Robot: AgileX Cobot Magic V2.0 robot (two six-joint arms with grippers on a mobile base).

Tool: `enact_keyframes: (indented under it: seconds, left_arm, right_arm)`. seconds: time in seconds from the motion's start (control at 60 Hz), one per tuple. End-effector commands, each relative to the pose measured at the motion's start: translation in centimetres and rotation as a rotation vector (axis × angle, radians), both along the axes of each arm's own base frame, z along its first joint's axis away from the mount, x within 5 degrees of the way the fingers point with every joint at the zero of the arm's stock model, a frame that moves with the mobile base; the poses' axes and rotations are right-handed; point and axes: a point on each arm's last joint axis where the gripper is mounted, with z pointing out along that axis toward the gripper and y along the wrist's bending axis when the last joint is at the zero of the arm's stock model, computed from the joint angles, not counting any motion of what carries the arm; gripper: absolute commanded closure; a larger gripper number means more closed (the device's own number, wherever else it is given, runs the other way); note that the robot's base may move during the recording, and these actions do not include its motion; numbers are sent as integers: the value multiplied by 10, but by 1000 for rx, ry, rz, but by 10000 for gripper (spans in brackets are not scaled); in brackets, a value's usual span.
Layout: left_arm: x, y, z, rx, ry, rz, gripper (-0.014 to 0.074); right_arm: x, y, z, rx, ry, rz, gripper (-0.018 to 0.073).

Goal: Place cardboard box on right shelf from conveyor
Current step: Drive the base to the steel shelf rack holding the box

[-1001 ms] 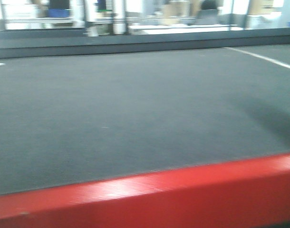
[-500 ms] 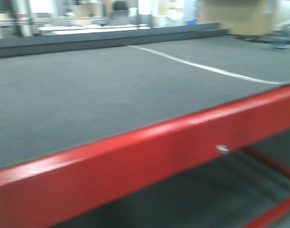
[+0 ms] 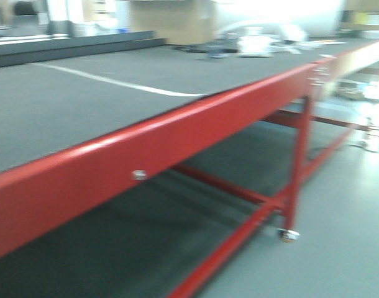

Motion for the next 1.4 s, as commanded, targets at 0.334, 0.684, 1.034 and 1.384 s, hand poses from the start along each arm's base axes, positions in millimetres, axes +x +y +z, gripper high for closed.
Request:
enact_keyframes:
  seconds: [0.334, 0.684, 1.034, 1.384]
  left_arm:
    - [-1, 0, 6, -14, -90, 1, 713]
    - [-1, 0, 6, -14, -90, 1, 712]
    - [-1, 0, 6, -14, -90, 1, 713]
    - [-1, 0, 6, -14, -90, -1, 713]
  right_arm:
    - [0, 0, 17, 11, -120, -1, 313]
    - [0, 0, 17, 11, -120, -1, 313]
    - [0, 0, 17, 11, -120, -1, 313]
    - [0, 0, 17, 11, -120, -1, 313]
